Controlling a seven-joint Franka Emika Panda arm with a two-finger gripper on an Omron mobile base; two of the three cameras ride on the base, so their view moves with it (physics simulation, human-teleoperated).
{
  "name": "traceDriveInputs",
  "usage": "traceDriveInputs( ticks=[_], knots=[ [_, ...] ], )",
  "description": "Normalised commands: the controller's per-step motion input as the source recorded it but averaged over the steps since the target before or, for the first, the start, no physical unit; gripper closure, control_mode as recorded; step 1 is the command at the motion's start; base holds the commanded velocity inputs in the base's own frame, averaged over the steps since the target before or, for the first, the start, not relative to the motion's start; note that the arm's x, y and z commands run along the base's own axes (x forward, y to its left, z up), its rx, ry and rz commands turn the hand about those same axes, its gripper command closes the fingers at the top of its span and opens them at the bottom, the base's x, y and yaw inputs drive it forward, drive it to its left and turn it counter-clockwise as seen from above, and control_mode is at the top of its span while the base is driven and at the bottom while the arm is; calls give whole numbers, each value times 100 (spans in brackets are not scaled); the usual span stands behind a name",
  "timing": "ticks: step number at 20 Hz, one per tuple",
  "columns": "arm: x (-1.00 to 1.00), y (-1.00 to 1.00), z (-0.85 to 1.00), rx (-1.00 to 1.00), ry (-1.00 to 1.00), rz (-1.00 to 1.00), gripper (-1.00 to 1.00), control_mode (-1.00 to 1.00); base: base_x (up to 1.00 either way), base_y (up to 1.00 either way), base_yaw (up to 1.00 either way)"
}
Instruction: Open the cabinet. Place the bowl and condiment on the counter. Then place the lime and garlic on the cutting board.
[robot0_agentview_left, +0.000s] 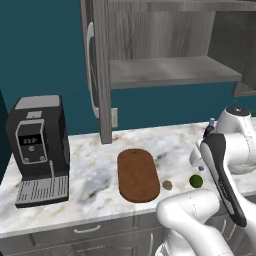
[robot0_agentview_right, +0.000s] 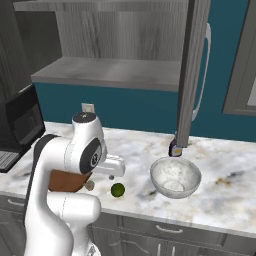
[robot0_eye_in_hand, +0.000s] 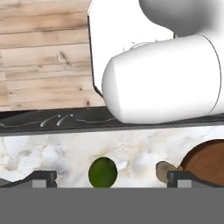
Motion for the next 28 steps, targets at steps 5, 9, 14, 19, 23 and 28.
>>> traceDriveInputs(
  ticks=[5, 9, 14, 19, 23, 28],
  knots=[
    [0, 0, -12, 0, 6, -8, -100, -100, 0, 0, 0],
    [0, 0, -25, 0, 0, 0, -100, -100, 0, 0, 0],
    [0, 0, -29, 0, 0, 0, -100, -100, 0, 0, 0],
    [1, 0, -20, 0, 1, 0, -100, -100, 0, 0, 0],
    [0, 0, -12, 0, 4, 0, -100, -100, 0, 0, 0],
    [1, -1, -9, 0, 8, 0, -100, -100, 0, 0, 0]
  ],
)
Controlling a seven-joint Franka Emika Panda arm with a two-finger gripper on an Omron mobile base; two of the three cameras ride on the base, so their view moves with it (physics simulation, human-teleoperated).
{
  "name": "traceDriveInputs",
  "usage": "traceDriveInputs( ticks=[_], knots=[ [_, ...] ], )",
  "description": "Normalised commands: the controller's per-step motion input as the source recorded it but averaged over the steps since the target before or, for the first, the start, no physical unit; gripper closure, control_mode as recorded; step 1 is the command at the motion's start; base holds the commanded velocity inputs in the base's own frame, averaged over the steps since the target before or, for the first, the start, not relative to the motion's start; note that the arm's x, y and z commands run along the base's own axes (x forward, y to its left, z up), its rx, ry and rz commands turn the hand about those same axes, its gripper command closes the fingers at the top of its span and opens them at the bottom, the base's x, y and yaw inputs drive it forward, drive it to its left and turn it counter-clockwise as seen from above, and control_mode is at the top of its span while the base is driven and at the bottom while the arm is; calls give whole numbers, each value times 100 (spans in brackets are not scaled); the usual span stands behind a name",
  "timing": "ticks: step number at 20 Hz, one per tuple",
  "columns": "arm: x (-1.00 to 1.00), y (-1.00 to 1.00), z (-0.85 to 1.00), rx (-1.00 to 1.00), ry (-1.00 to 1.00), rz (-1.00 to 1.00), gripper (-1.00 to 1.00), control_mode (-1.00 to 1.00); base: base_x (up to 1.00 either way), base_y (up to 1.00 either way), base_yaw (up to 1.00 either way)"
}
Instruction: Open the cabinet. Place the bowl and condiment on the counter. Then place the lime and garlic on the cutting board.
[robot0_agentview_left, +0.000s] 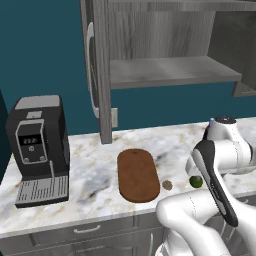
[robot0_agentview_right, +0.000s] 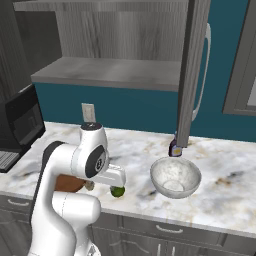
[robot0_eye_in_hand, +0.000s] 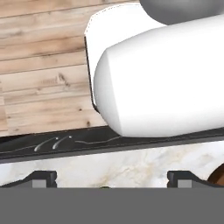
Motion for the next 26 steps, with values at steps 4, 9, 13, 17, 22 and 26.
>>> traceDriveInputs(
  ticks=[4, 9, 13, 17, 22, 26],
  knots=[
    [5, 0, -7, 0, 6, 0, -100, -100, 0, 0, 0],
    [6, 0, -5, 0, 6, 0, -100, -100, 0, 0, 0],
    [2, -7, -4, 1, 5, 0, -100, -100, 0, 0, 0],
    [0, -9, -9, 1, 4, 0, -100, -100, 0, 0, 0],
    [7, -2, -22, 0, 2, 0, -100, -100, 0, 0, 0],
    [11, -1, -21, 0, 2, 0, -100, -100, 0, 0, 0]
  ],
)
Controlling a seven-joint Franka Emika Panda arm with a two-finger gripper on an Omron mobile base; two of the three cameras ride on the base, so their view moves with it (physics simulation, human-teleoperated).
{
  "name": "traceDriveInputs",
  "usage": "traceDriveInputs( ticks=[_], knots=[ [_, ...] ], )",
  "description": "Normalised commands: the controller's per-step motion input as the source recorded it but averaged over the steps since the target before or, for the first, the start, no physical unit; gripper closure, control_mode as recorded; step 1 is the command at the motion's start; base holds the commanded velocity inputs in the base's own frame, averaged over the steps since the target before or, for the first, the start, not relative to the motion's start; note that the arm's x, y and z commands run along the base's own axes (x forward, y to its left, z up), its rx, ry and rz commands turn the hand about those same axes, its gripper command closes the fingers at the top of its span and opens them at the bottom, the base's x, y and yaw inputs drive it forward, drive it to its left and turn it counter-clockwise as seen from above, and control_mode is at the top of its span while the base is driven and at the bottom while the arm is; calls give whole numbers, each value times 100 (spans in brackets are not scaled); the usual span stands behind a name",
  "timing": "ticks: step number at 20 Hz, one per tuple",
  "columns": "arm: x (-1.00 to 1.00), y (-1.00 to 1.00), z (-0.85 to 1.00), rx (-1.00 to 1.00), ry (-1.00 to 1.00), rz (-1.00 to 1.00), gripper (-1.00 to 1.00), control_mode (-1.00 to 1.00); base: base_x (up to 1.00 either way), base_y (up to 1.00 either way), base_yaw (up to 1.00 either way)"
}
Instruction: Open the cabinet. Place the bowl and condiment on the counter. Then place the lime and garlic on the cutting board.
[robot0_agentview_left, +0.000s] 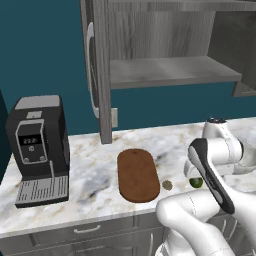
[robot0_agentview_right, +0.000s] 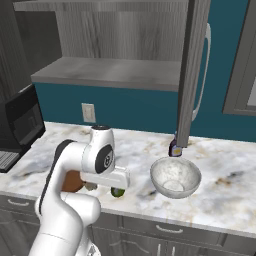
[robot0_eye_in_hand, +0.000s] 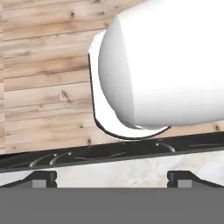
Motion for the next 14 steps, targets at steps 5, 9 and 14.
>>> traceDriveInputs(
  ticks=[5, 9, 14],
  knots=[
    [4, -5, -19, 0, 2, 0, -100, -100, 0, 0, 0],
    [6, -2, -17, 0, 3, 0, -100, -100, 0, 0, 0],
    [10, 0, -15, 0, 4, 0, -100, -100, 0, 0, 0]
  ],
)
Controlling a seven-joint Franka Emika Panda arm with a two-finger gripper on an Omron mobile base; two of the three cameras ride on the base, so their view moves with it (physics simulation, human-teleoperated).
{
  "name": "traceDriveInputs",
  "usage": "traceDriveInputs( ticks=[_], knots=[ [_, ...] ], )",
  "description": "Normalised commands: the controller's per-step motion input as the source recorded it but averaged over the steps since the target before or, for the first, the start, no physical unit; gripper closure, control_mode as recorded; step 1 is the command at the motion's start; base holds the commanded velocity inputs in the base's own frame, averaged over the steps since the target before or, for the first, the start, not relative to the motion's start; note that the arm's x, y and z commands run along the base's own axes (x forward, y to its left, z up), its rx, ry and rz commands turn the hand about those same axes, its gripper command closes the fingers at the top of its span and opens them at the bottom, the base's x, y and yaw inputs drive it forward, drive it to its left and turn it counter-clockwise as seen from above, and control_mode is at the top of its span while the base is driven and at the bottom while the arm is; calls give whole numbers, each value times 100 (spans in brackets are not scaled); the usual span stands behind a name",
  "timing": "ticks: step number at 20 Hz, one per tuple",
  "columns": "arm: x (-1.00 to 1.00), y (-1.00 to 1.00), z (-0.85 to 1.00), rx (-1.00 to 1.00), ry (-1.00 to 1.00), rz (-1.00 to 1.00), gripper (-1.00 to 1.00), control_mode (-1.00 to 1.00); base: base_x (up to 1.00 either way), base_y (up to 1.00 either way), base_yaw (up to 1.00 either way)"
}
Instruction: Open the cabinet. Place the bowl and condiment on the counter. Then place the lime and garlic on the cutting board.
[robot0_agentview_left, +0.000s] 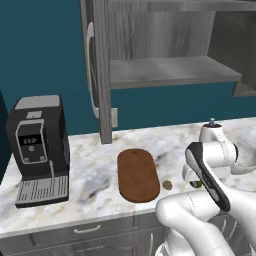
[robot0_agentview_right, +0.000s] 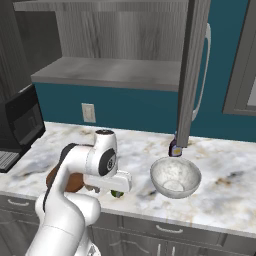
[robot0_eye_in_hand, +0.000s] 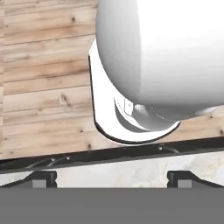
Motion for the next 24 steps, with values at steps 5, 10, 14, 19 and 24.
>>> traceDriveInputs(
  ticks=[5, 10, 14, 19, 24],
  knots=[
    [12, 0, -9, 0, 5, 0, -100, -100, 0, 0, 0],
    [16, 0, -1, 0, 6, 0, -100, -100, 0, 0, 0],
    [22, 0, 0, 1, 3, 0, -100, -100, 0, 0, 0],
    [10, -9, -6, 0, 1, 0, -100, -100, 0, 0, 0],
    [6, -11, -14, 0, 0, 0, -100, -100, 0, 0, 0]
  ],
)
